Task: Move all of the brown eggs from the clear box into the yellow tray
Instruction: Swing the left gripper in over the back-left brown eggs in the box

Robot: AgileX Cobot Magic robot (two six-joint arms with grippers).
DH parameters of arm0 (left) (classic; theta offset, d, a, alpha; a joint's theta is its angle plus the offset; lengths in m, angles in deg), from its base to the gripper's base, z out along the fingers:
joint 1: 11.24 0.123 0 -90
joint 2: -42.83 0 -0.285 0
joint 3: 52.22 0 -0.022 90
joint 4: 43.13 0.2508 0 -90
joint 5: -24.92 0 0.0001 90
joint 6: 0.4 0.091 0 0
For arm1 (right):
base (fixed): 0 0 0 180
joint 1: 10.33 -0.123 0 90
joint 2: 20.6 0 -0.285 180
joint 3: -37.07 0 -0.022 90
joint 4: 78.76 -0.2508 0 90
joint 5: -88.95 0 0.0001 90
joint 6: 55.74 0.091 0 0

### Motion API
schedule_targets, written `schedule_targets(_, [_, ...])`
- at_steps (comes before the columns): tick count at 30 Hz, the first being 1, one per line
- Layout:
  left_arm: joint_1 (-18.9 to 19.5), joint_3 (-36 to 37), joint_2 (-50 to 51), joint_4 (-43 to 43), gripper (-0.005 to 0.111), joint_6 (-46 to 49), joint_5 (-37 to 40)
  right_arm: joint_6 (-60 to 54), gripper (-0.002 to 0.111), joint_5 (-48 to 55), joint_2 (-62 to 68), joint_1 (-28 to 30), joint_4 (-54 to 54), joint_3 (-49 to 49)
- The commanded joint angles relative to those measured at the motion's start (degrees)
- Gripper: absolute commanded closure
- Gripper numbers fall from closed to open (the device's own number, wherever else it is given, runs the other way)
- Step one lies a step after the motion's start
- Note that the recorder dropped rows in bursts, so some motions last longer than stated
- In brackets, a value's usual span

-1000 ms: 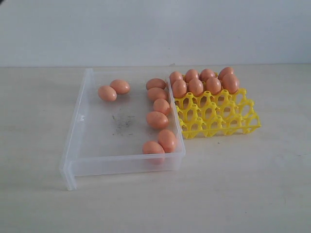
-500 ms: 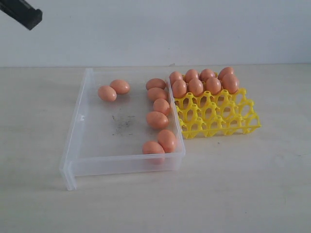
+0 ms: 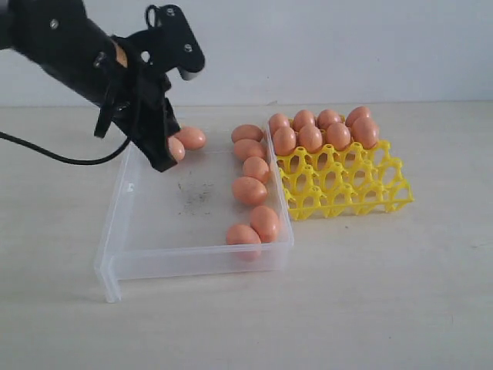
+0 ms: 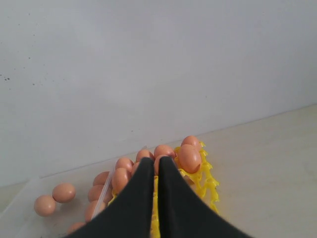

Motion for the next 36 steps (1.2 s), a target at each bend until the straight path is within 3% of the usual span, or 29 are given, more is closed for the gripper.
schedule_targets(1, [-0.7, -10.7, 5.9, -13.5, 0.103, 14.5, 17.8, 0.0, 0.109, -0.3, 0.2, 0.0, 0.0, -0.2])
schedule_targets(4, [-2.1, -16.1, 10.8, -2.7, 0.103, 18.4, 24.9, 0.0, 0.109, -0.3, 0.2, 0.0, 0.0, -0.2])
schedule_targets(8, [-4.8, -17.2, 14.9, 17.3, 0.103, 22.3, 20.8, 0.0, 0.109, -0.3, 0.2, 0.0, 0.0, -0.2])
schedule_targets(13, [-4.1, -17.2, 15.4, 11.7, 0.103, 19.1, 4.8, 0.0, 0.109, -0.1, 0.2, 0.0, 0.0, -0.2])
schedule_targets(17, [-2.7, -17.2, 17.6, 7.4, 0.103, 30.2, -3.1, 0.0, 0.109, -0.1, 0.2, 0.0, 0.0, -0.2])
schedule_targets(22, [-0.3, -21.5, 23.2, 10.2, 0.102, 27.2, -0.1, 0.0, 0.109, -0.1, 0.2, 0.0, 0.0, -0.2])
schedule_targets(25, [1.6, -24.6, 25.6, 14.0, 0.09, 21.7, 0.0, 0.0, 0.109, -0.1, 0.2, 0.0, 0.0, -0.2])
schedule_targets(29, [3.8, -26.3, 26.8, 16.9, 0.07, 24.7, -2.5, 0.0, 0.109, -0.1, 0.2, 0.0, 0.0, -0.2])
schedule_targets(36, [4.8, -26.3, 28.0, 17.5, 0.068, 29.8, -2.4, 0.0, 0.109, -0.1, 0.2, 0.0, 0.0, -0.2])
